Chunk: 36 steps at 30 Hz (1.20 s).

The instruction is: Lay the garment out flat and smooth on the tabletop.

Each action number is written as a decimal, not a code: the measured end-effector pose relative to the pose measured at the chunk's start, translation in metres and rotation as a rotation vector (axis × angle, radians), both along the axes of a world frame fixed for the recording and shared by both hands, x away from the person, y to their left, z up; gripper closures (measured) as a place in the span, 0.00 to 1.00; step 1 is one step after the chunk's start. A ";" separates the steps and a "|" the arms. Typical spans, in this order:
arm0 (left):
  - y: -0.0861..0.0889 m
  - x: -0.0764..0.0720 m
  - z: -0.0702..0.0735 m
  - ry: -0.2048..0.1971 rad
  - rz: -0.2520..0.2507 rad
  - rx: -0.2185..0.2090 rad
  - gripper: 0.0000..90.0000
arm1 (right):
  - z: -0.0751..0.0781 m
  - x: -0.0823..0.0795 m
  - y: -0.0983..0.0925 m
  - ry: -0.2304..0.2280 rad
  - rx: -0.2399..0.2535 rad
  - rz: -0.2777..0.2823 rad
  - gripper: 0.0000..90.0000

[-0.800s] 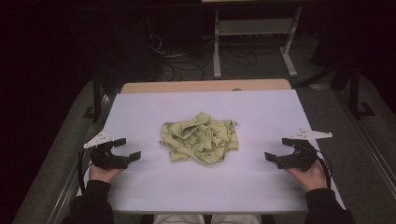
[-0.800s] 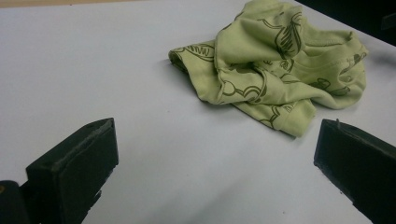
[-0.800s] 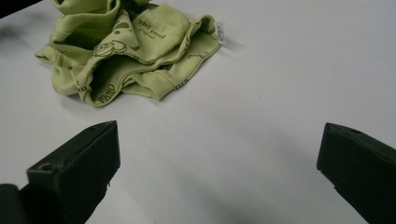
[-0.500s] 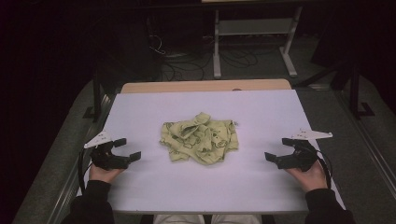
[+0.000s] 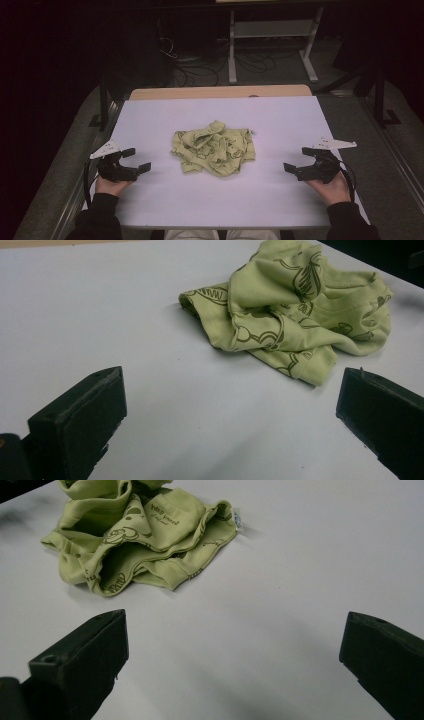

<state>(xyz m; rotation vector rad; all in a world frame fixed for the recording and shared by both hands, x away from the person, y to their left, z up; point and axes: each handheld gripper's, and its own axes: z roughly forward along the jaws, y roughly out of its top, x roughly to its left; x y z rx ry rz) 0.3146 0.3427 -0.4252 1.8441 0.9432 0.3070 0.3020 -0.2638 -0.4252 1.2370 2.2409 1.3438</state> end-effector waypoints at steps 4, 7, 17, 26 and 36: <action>-0.002 0.000 0.002 -0.009 -0.010 0.003 0.00 | 0.002 0.000 0.000 -0.001 -0.003 0.000 0.00; -0.004 0.000 0.004 -0.016 -0.016 0.007 0.00 | 0.005 0.001 0.000 -0.010 0.000 0.001 0.00; -0.008 0.001 0.010 -0.038 -0.041 0.020 0.00 | 0.013 0.003 0.003 -0.025 0.003 0.014 0.00; -0.016 0.002 0.015 -0.053 -0.069 0.036 0.00 | 0.018 0.008 0.009 -0.023 -0.010 0.038 0.00; -0.023 0.004 0.018 -0.058 -0.086 0.042 0.00 | 0.025 0.014 0.020 -0.026 -0.021 0.070 0.00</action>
